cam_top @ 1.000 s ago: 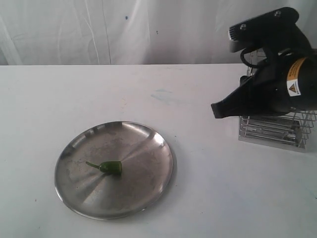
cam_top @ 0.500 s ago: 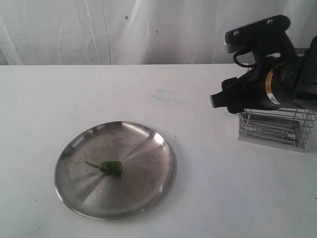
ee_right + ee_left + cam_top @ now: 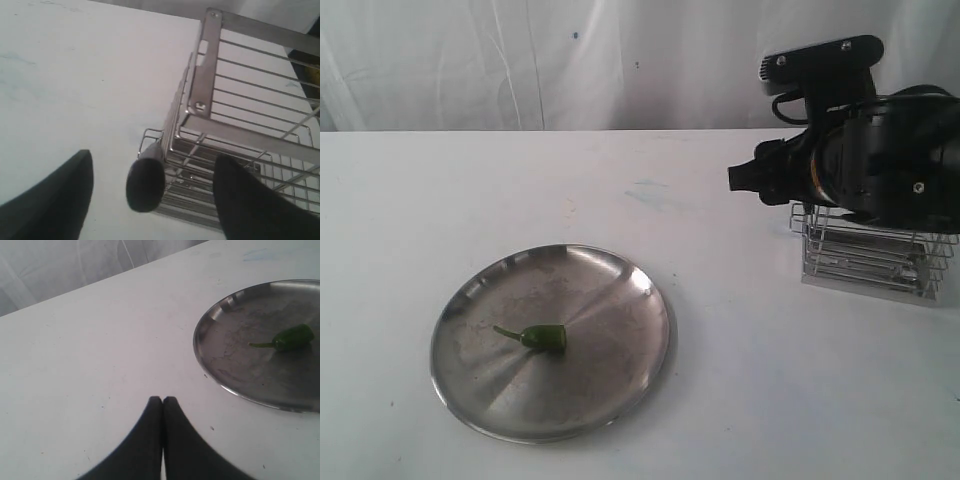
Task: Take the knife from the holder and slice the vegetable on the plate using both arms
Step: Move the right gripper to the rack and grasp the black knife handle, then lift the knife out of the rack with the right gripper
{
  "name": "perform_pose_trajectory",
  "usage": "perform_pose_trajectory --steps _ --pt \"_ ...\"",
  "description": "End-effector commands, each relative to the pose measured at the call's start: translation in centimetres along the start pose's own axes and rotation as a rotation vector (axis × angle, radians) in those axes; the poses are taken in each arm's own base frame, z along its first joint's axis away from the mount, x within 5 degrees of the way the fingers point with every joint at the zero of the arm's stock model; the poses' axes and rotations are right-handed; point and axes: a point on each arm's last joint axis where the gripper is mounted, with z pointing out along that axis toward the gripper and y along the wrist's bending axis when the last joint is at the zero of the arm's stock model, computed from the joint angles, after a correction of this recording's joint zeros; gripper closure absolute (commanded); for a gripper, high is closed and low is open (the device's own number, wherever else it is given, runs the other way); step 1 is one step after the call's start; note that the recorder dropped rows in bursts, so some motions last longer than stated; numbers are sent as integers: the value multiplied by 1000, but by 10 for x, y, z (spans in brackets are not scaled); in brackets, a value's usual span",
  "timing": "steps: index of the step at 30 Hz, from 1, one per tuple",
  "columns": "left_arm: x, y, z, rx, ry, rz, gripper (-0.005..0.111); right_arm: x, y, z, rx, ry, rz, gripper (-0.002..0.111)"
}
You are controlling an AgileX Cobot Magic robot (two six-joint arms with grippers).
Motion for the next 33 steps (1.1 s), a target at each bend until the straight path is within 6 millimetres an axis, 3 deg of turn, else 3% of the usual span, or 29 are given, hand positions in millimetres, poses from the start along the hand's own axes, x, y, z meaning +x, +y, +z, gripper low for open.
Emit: perform_pose_trajectory --steps 1,6,14,20,33 --pt "1 -1 0 9 -4 -10 107 0 -3 4 62 -17 16 59" --pt "1 -1 0 9 -4 -10 107 1 -1 7 55 -17 5 82" --pt "1 -1 0 9 -4 -10 107 -1 -4 7 92 -39 14 108" --pt "1 -1 0 9 -4 -10 107 -4 -8 1 96 -51 38 108" --pt "1 -1 0 9 -4 -10 107 -22 -27 -45 -12 -78 61 108"
